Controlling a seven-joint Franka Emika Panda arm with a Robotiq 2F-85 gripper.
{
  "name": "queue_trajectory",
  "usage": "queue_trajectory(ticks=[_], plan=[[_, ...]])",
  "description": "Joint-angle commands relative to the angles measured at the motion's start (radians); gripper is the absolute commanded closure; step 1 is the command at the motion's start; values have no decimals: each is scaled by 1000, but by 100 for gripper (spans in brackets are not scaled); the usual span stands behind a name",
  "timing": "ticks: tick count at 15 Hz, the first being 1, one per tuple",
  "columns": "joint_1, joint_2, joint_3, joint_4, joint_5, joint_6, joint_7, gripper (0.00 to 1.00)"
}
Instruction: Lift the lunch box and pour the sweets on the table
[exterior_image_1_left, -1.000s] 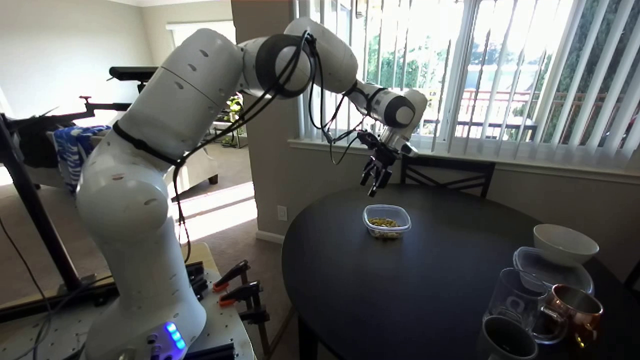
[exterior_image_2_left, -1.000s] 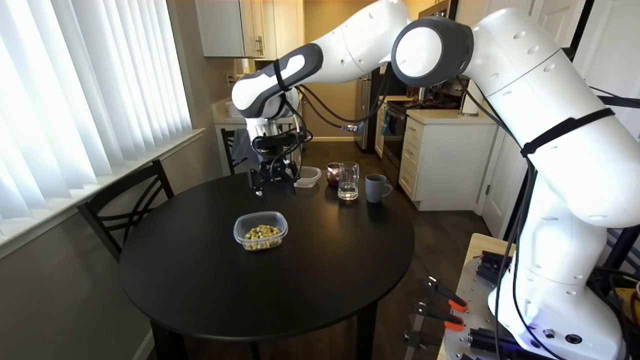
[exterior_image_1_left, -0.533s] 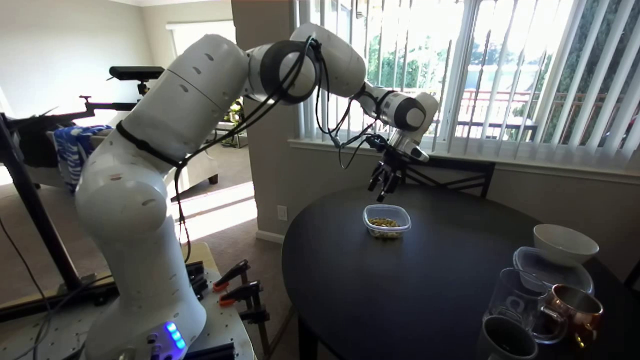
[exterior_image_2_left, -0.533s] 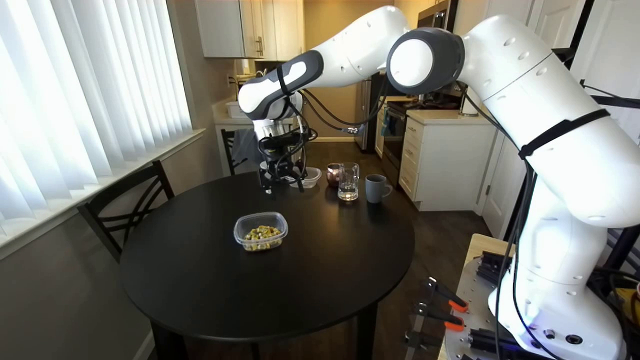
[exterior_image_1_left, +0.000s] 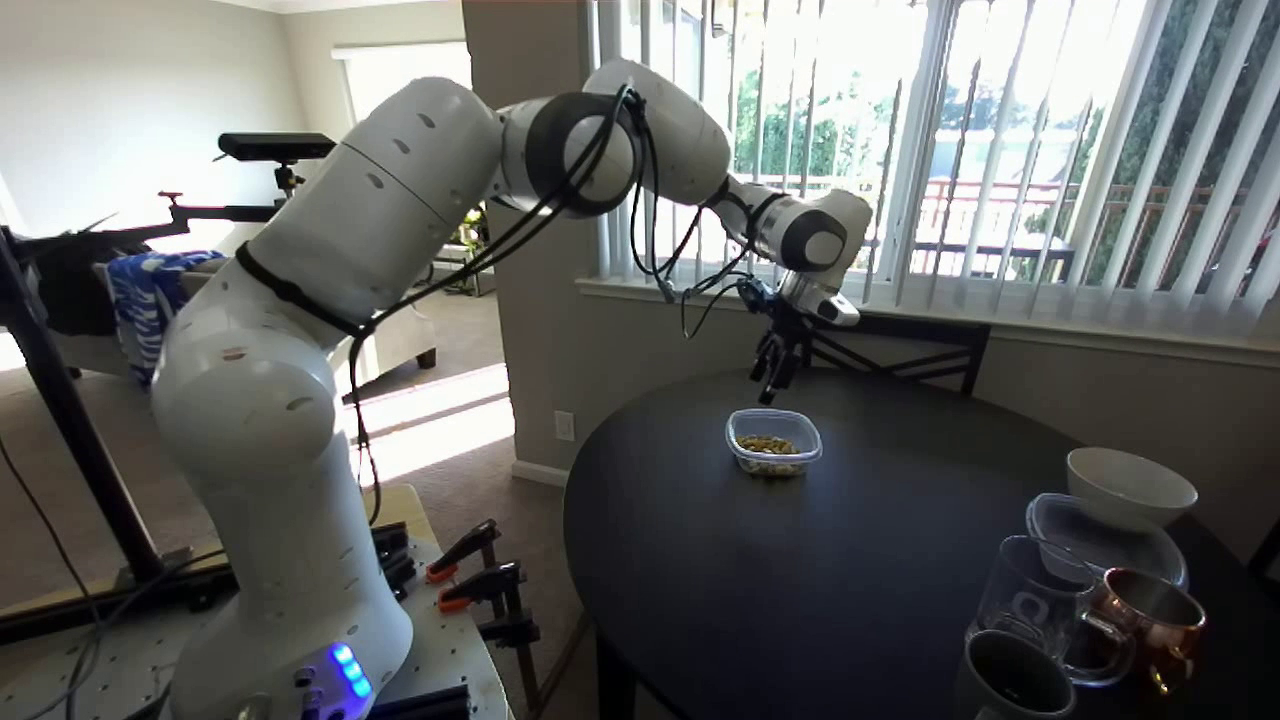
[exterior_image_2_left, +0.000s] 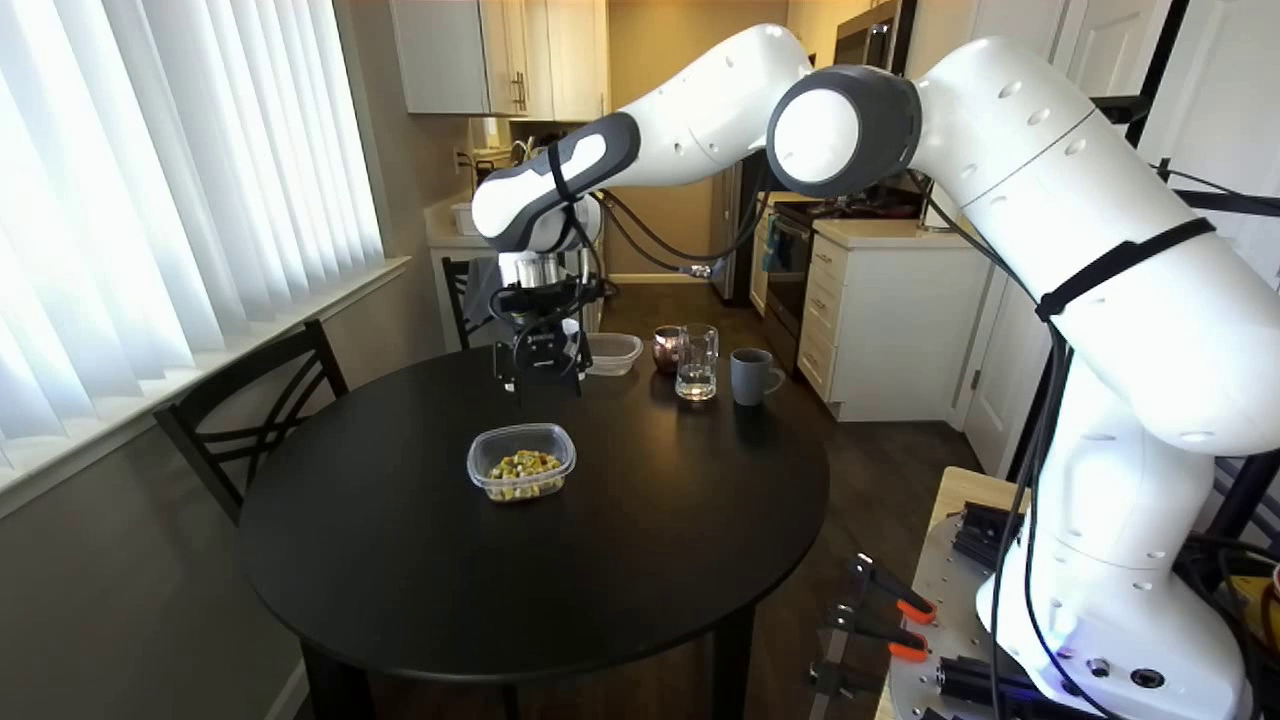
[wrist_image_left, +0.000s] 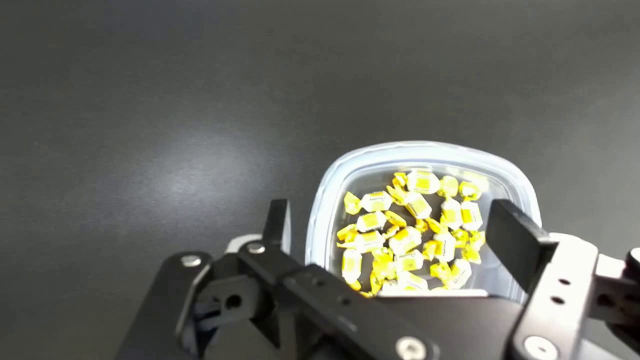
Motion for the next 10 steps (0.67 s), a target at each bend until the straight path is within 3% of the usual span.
queue_trajectory(ticks=[1,10], plan=[[3,72,9,12,51,105,109,0],[27,41,-32,-74,6,237,344,0]])
